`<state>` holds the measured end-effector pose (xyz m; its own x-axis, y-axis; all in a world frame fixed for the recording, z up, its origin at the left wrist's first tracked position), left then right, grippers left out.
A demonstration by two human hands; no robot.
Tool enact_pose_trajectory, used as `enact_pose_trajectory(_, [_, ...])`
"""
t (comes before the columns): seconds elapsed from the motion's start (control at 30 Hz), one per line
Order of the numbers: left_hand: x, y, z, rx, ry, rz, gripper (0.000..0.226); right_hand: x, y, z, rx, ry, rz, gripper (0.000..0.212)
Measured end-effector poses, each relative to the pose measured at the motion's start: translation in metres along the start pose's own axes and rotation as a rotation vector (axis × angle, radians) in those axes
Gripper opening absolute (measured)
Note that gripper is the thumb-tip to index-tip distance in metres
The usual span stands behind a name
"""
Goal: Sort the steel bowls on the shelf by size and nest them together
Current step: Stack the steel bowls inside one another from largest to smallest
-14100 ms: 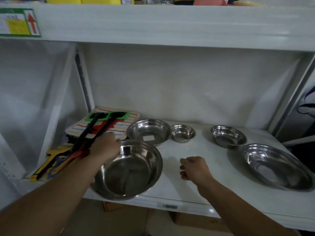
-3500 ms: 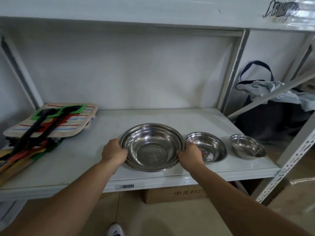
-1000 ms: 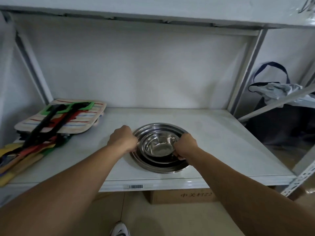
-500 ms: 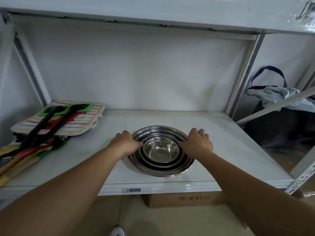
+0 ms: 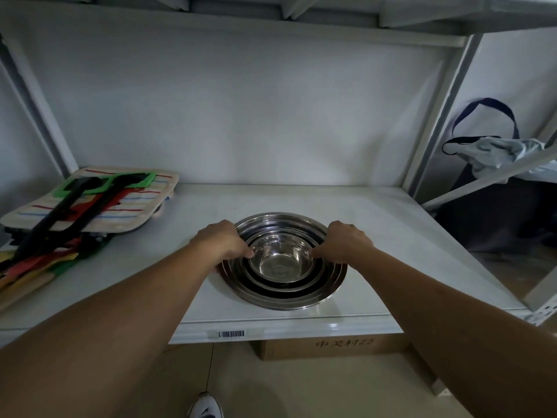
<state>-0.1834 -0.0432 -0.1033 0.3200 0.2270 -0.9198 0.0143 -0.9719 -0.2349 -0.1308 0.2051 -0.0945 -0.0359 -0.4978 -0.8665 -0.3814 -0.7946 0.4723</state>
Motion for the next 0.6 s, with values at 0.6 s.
enact_pose_trajectory(0.6, [0.006,-0.003,0.008,0.010,-0.123,0.163,0.042,0.014,0.001,0.003,0.021,-0.061,-0.049,0.050])
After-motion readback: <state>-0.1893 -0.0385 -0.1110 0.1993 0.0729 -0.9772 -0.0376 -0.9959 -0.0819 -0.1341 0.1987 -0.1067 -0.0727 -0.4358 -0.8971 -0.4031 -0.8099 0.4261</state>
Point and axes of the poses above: each hand's wrist, its own z-axis towards the middle knuckle, its own x-axis out of the palm, y = z × x, the point moved 8 cm from there along z, towards the middle knuckle, and after that the axes turned 13 degrees about z, right-handed, at the moved point
